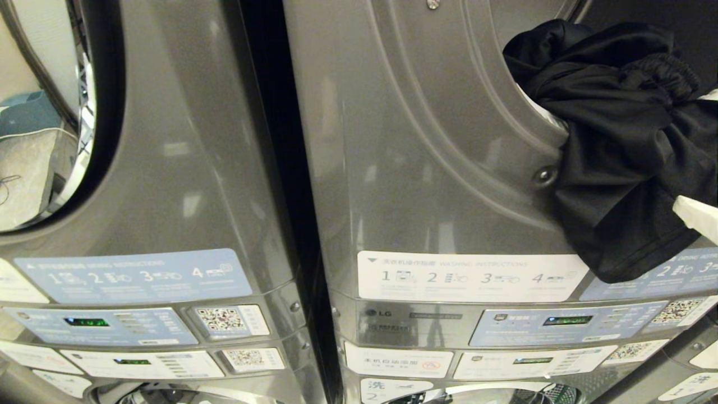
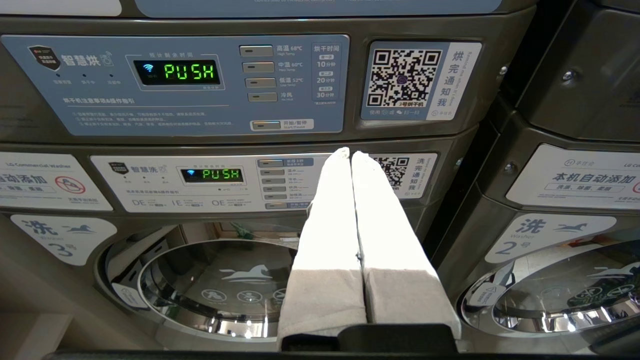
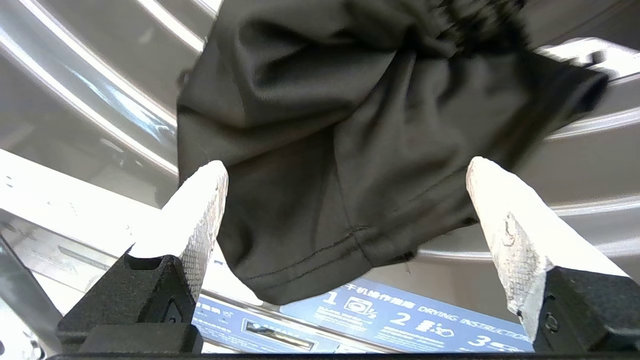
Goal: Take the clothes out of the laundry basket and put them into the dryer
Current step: Put the clothes in the dryer
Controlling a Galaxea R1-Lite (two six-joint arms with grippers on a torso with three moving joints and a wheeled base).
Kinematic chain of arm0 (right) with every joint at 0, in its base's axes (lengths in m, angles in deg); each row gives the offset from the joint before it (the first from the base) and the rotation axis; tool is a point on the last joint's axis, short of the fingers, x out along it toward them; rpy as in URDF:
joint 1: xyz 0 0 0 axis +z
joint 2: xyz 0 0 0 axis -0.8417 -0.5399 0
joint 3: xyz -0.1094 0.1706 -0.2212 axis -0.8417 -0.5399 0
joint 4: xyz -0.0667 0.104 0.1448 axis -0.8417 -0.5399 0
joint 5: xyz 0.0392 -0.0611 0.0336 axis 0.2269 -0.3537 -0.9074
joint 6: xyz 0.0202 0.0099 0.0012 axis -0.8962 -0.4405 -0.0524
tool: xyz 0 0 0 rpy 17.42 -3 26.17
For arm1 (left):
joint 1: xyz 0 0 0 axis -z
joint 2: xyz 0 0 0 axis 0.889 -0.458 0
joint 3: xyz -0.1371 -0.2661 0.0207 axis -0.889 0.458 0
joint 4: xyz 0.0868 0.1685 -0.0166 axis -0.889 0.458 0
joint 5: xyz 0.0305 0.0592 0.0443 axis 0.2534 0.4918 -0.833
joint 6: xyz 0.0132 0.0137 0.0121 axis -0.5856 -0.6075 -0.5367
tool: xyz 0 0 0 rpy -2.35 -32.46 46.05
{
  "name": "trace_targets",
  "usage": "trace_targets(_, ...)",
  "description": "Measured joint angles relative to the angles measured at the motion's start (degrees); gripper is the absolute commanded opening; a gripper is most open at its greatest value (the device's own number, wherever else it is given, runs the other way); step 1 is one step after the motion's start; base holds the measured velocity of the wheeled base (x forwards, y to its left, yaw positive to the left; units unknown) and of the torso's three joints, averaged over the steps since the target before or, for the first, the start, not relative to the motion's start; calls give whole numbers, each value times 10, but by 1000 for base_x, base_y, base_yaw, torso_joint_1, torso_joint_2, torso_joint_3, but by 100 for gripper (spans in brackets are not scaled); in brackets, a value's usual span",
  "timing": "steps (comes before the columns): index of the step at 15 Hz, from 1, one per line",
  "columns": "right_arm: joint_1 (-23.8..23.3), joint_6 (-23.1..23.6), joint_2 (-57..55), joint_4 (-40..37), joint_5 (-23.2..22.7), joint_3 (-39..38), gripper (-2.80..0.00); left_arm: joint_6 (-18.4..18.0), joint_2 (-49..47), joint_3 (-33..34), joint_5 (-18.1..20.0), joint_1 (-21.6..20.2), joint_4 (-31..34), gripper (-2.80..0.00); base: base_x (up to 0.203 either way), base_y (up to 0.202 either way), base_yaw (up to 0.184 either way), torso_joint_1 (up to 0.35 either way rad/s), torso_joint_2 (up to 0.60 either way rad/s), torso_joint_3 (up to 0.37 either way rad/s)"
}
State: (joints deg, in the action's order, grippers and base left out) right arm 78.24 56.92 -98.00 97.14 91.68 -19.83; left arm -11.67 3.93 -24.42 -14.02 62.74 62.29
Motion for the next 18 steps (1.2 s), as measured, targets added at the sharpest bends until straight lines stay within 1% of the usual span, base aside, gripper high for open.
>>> trace_targets(3,0,3,-26,28,0,-3,0,0,0,0,0,0,0,-280,0,0,0,0,0,0)
trace_targets(14,-1,4,-94,58,9,6,0,0,0,0,0,0,0,-280,0,0,0,0,0,0)
trace_targets(15,-1,5,-101,68,9,6,-280,0,0,0,0,0,0,-280,0,0,0,0,0,0)
trace_targets(18,-1,5,-116,83,9,7,-280,0,0,0,0,0,0,-280,0,0,0,0,0,0)
